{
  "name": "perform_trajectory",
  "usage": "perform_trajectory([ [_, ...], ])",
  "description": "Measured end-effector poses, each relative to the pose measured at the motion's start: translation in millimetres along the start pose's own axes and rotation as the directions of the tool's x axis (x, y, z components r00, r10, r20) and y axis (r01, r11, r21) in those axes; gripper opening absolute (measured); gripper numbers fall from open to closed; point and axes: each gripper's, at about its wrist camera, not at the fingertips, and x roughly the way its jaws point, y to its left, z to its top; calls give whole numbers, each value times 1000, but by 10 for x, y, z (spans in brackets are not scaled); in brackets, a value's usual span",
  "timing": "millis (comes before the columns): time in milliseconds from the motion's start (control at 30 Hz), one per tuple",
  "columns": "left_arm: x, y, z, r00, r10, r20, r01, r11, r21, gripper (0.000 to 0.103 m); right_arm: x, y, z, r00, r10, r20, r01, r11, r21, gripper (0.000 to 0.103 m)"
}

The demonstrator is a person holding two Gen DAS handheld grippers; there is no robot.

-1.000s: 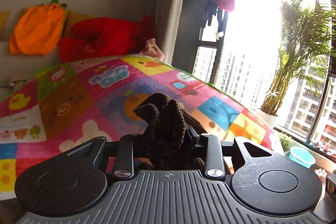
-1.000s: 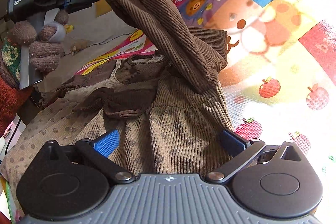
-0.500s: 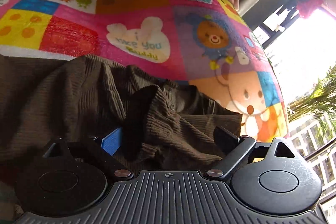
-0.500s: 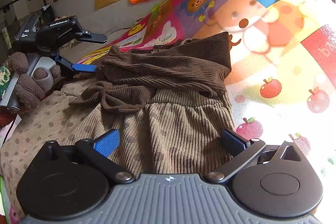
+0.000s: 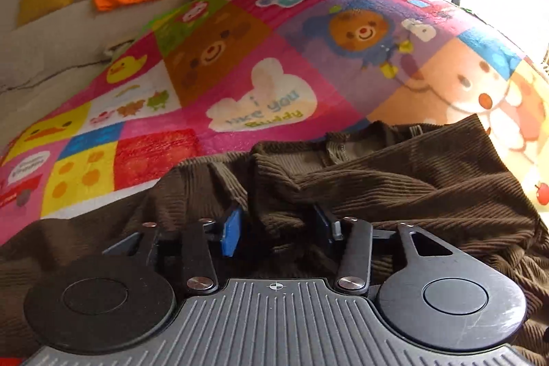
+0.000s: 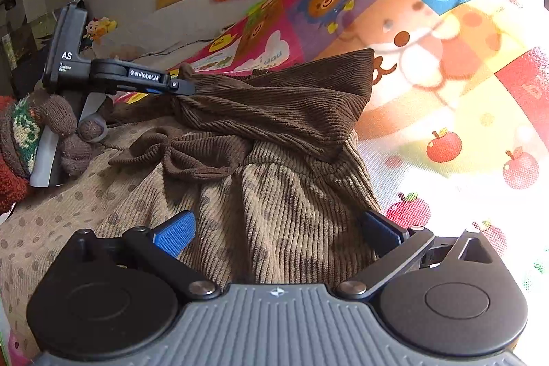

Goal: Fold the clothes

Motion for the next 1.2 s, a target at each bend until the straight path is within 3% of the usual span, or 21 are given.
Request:
perform_trajectory([
  [33,-72,66,1,1000,3,12,-2,1000,-25,69,3,4,1,1000,-2,-2,2,1000,-4,103],
  [100,-275,262,37,1000,4,27,-2,994,-107,71,7,6,2,1000,-4,-4,4,1000,-7,103],
  [133,-388,385,43,1000,1,27,4,987,-163,78,9,5,4,1000,-3,-6,3,1000,-8,103],
  [200,-621,674,12,1000,-21,15,25,952,-305,86,13,-5,8,1000,2,-8,-2,1000,-7,103],
  [267,-807,954,-90,998,-58,-2,51,894,-446,88,20,-2,13,1000,3,-13,-3,1000,-13,103],
  [333,-983,1261,-300,996,-89,-15,63,801,-595,89,32,20,17,1000,-2,-22,1,1000,-30,103],
  [433,-1131,1628,-595,998,-56,-32,13,669,-743,89,59,79,17,999,-19,-35,17,998,-68,103],
  [533,-1114,1920,-746,998,11,-55,-51,598,-800,88,69,107,11,999,-28,-40,25,996,-85,103],
  [667,-854,2112,-808,994,50,-96,-108,537,-837,87,67,108,3,999,-28,-37,25,996,-83,103],
  [733,-720,2131,-764,992,81,-96,-124,553,-824,80,65,105,1,999,-26,-36,23,997,-80,103],
  [800,-616,2106,-660,987,130,-95,-155,611,-776,57,62,93,1,999,-21,-34,19,997,-74,103],
  [833,-575,2080,-597,985,150,-90,-166,640,-750,34,59,85,2,999,-18,-32,16,997,-69,103],
  [867,-550,2037,-517,983,163,-81,-171,670,-722,19,57,78,3,999,-14,-31,12,998,-65,103],
  [967,-615,1801,-217,984,176,4,-133,760,-636,10,58,70,5,999,-7,-32,5,998,-59,103],
  [1067,-813,1311,161,975,158,154,-70,884,-463,9,65,74,11,999,-4,-36,2,998,-63,103],
  [1133,-902,889,347,969,85,233,-6,947,-320,9,67,68,15,999,2,-38,-4,998,-63,103],
  [1200,-945,423,456,961,-14,276,63,983,-170,10,61,43,20,999,15,-36,-17,999,-50,103],
])
